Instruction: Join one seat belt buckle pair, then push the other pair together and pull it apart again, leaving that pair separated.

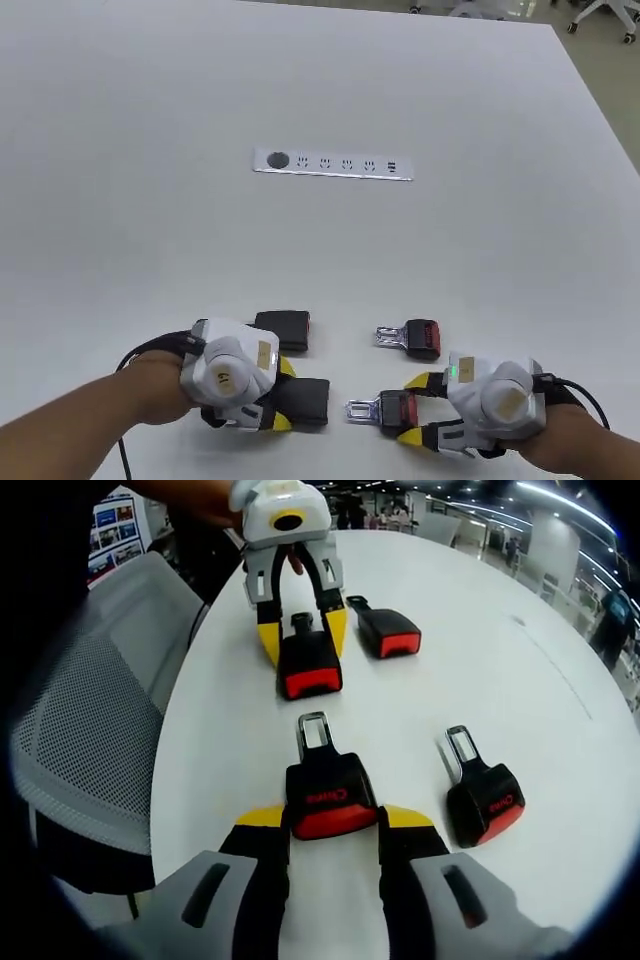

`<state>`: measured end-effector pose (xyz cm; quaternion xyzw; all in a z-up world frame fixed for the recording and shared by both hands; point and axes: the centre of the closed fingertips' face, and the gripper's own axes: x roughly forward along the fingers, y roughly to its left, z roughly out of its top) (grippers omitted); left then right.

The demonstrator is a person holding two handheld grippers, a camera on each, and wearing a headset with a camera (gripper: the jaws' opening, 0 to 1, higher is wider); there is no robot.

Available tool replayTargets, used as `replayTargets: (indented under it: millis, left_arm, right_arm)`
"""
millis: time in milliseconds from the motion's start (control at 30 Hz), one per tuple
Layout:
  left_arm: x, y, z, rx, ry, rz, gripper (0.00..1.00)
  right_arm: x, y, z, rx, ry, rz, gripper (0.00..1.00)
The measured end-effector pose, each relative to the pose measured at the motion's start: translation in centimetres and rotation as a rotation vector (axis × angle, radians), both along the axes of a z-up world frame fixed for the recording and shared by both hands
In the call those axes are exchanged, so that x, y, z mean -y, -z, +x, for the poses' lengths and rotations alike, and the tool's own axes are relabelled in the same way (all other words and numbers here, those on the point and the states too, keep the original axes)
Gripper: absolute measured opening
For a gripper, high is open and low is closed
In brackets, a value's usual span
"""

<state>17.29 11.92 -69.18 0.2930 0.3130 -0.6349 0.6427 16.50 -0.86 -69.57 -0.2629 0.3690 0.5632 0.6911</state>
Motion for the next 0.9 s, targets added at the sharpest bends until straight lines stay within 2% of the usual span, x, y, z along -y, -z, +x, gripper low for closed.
replayTargets:
  millis: [233, 633, 833, 900]
  left_arm:
    - [0.0, 0.0, -0.1, -0.004, -0.01, 0.01, 0.34]
    - [0.2, 0.0, -0.1, -0.007, -0.025, 0.022, 0.34]
    - [0.2, 0.0, -0.2, -0.007, -0.032, 0.026, 0.34]
    - [0.2, 0.0, -0.2, -0.007, -0.033, 0.027, 0.34]
  right_arm:
    - [-0.3, 0.0, 0.2, -0.002, 0.016, 0.001, 0.34]
    - [-3.0, -0.2, 0.3, 0.004, 0.034, 0.019, 0.34]
    - [-4.2, 0.1, 0.3, 0.007, 0.029, 0.036, 0.34]
    - [-4.0, 0.2, 0.3, 0.012, 0.021, 0.025, 0.34]
